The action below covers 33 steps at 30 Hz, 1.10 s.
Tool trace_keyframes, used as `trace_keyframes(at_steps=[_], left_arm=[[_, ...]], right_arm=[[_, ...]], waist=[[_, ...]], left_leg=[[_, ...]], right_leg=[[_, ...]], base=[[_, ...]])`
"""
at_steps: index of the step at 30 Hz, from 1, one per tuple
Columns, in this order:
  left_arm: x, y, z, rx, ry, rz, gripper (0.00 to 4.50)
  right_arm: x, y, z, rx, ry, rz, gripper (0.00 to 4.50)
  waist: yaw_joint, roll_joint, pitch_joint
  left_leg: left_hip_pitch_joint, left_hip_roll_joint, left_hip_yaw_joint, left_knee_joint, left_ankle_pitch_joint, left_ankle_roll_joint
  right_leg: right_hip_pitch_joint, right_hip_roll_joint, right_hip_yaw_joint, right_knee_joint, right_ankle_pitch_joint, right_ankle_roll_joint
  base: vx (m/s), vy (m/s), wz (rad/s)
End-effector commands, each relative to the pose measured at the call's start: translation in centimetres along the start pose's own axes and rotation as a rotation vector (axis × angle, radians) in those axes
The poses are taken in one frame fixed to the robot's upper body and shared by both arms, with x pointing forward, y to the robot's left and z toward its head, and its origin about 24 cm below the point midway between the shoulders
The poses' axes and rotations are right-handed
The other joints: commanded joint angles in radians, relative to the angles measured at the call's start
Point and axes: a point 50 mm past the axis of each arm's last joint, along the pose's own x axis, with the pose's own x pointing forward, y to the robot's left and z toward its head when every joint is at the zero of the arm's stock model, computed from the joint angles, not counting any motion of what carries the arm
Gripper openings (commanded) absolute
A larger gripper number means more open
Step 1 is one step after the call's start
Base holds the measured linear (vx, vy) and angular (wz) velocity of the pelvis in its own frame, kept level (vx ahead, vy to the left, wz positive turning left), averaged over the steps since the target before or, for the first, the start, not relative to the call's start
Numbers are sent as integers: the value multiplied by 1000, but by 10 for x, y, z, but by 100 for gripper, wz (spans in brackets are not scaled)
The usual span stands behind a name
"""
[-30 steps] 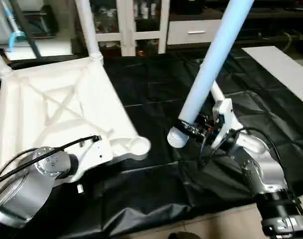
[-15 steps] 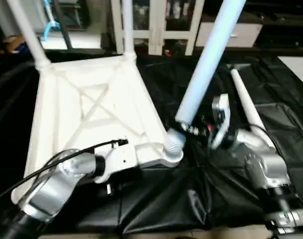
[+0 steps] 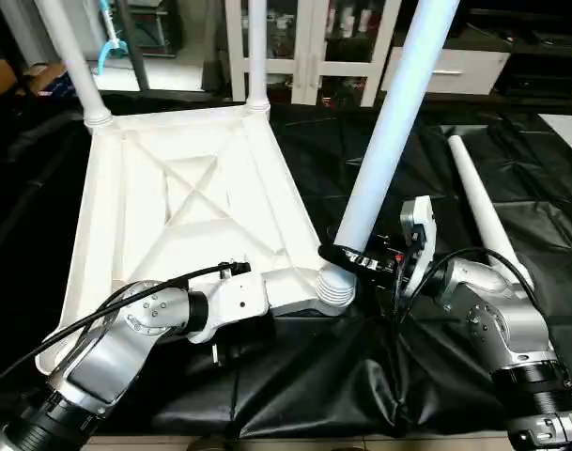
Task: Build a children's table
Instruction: Insert table leg to table base
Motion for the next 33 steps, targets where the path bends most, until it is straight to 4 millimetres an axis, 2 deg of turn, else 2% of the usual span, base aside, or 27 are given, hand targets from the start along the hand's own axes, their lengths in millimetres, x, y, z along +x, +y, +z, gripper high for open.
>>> trace_keyframes(at_steps=[1,6,12,16,22,23,25,29,33], left_arm=[[10,-14,-4,1,11,-72,0],[10,-14,-2,3,-5,-81,0],[10,-12,-4,1,1,-73,0],[8,-13,-4,2,-2,-87,0],[8,-14,-3,3,-17,-101,0],[8,-14,-3,5,-17,-102,0],[8,-14,-3,5,-16,-102,0],[8,-13,-4,4,-13,-101,0],[7,-13,-4,4,-11,-99,0]], right_arm=[[-2,-4,8,-38,-15,-15,186],[-3,0,2,-37,36,28,186],[-11,3,-5,-43,77,36,186],[-18,-1,-6,-79,89,1,186],[-14,0,-6,-103,89,3,186],[-13,1,-8,-110,94,11,186],[-12,3,-10,-123,105,23,186],[-11,5,-14,-135,124,41,186],[-10,8,-18,-153,155,68,186]], waist=[[-12,-9,-60],[-13,-15,-54],[-13,-19,-50],[-13,-17,-49],[-15,-17,-48],[-16,-21,-46],[-17,-19,-45],[-17,-23,-42],[-18,-22,-42]], left_leg=[[13,15,1,-63,-160,47],[12,16,5,-63,-182,55],[13,17,4,-66,-214,44],[14,18,4,-67,-218,41],[12,17,3,-67,-218,43],[11,18,3,-68,-221,43],[12,18,2,-70,-236,38],[10,18,2,-72,-244,36],[12,19,1,-73,-255,34]], right_leg=[[32,-30,22,-66,-176,-187],[30,-30,24,-68,-193,-181],[29,-32,25,-74,-244,-158],[26,-32,26,-75,-244,-157],[27,-30,25,-74,-225,-165],[27,-30,25,-74,-229,-164],[27,-31,25,-76,-254,-158],[26,-32,26,-78,-269,-150],[24,-31,26,-79,-276,-145]], base=[[0,0,0],[0,0,0],[0,0,0],[0,0,0],[0,0,0],[0,0,0],[0,0,0],[0,0,0],[0,0,0]])
